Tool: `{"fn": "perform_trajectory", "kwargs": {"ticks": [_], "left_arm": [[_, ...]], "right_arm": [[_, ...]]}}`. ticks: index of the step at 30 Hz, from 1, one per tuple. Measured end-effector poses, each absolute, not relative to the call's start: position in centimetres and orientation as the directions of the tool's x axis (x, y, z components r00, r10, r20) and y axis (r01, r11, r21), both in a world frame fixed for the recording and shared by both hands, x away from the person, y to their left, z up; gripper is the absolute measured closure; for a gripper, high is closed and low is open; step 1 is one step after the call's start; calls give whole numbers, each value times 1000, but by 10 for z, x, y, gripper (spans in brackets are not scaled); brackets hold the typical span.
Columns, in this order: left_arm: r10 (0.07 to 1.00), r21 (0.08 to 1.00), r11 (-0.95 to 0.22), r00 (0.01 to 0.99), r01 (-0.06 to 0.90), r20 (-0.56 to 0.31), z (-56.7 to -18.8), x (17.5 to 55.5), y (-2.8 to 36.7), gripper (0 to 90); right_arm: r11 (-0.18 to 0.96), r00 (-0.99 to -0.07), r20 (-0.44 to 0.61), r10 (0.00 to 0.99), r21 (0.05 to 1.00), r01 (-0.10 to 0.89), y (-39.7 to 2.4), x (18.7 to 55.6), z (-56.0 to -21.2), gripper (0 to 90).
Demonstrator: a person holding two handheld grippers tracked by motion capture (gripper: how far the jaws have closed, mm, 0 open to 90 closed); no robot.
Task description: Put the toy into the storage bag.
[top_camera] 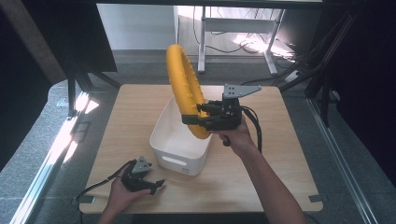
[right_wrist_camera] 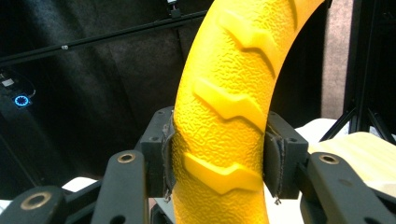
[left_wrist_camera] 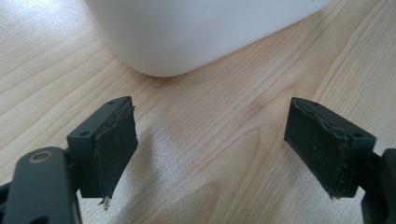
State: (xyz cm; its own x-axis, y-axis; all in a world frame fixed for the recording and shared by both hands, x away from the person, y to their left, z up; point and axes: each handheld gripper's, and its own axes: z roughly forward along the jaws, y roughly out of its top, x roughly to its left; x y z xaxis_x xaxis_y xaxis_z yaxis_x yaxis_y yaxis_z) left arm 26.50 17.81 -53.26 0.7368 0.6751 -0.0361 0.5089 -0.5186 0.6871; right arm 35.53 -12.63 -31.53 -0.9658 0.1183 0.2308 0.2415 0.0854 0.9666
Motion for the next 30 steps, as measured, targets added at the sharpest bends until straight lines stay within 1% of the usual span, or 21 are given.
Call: {"fn": "perform_trajectory", "kwargs": {"ticks": [30], "left_arm": [[674,683,-524,738,509,-34,-534,265,177,169]], "right_arm": [[104,-959,263,108,956,274,-123,357,-343,516]]}}
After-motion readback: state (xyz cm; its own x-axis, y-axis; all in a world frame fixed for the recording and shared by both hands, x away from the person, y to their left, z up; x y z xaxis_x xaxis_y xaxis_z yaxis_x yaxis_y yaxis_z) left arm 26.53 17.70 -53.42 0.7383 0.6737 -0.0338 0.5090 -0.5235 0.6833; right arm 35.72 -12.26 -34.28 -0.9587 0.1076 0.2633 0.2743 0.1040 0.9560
